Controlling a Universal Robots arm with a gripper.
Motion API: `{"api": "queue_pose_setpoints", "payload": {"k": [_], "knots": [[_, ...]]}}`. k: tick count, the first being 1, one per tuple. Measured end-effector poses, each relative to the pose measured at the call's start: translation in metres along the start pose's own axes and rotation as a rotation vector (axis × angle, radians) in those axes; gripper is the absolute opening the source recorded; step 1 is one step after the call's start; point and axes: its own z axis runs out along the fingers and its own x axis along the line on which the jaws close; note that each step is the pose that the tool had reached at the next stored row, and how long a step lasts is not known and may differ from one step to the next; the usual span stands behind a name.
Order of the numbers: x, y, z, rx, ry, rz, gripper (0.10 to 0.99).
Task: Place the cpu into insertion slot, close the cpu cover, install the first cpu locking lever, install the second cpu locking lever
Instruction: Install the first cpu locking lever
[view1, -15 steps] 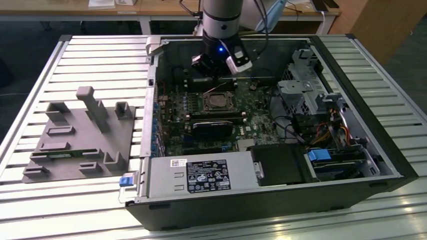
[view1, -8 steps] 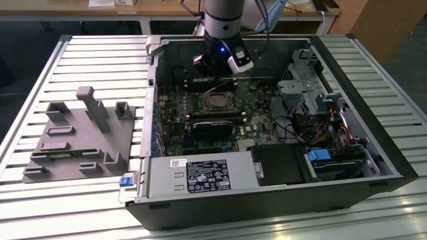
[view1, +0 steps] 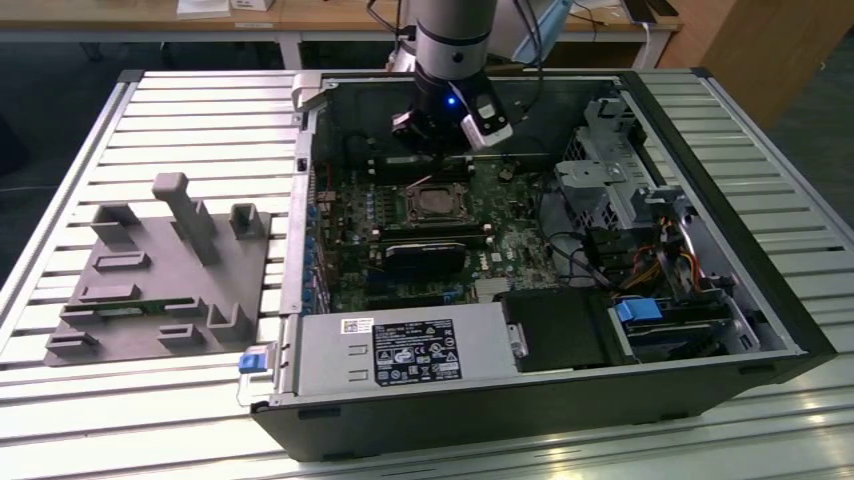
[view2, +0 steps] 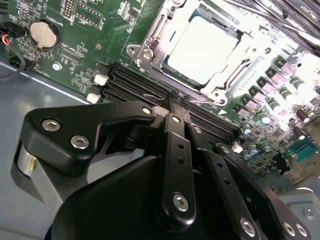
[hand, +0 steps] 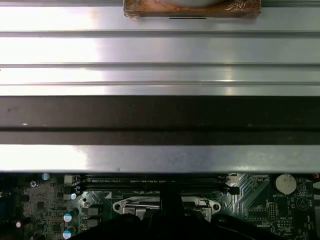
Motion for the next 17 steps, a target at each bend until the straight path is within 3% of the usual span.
{"api": "queue_pose_setpoints", "payload": {"k": [17], "knots": [[-0.0081,-0.0001,0.0036,0.000,0.0000,0.000,0.106]]}}
